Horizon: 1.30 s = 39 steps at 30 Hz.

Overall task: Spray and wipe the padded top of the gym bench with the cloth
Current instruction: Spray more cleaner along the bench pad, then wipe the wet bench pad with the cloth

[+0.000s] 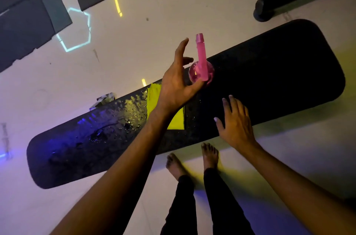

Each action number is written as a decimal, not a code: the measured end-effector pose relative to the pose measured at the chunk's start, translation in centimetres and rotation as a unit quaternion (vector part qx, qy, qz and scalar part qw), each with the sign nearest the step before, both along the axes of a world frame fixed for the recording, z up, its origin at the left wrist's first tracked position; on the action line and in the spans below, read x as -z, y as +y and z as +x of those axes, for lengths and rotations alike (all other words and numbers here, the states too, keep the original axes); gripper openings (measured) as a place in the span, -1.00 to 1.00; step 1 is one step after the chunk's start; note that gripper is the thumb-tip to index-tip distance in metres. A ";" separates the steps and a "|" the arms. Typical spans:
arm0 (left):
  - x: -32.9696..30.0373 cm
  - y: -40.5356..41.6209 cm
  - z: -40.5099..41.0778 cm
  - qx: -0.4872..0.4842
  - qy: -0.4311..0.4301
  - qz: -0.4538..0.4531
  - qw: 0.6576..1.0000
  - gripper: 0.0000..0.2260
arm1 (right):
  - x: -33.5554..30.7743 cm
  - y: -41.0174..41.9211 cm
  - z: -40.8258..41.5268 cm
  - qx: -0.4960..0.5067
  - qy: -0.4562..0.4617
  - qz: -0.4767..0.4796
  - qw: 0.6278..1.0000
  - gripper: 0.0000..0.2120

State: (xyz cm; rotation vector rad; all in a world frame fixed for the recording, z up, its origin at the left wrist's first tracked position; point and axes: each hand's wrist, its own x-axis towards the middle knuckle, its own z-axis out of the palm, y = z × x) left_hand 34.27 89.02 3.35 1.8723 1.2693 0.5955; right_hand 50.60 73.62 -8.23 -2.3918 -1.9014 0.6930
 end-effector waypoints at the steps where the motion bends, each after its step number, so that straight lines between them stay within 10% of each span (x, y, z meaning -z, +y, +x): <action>1: 0.2 -0.4 -1.2 -0.010 0.013 -0.004 1.000 -0.16 | -0.2 0.0 -0.6 0.005 0.005 0.014 1.000 -0.33; 15: 5.8 -12.3 -22.6 -0.205 0.146 -0.129 0.959 -0.63 | -1.1 3.8 -14.9 0.016 0.059 -0.024 0.998 -0.65; 24: 4.8 -15.1 -27.6 -0.276 0.044 -0.152 0.948 -0.84 | -6.0 3.8 -21.4 -0.009 0.201 0.091 0.975 -0.88; 31: 1.7 -12.8 -30.3 -0.206 0.008 -0.081 0.975 -0.49 | -11.1 4.7 -27.6 -0.130 0.276 0.086 0.948 -0.80; 39: 1.7 -15.4 -37.8 -0.291 0.081 -0.003 0.953 -0.87 | -13.3 5.9 -34.1 -0.161 0.329 -0.015 0.930 -0.80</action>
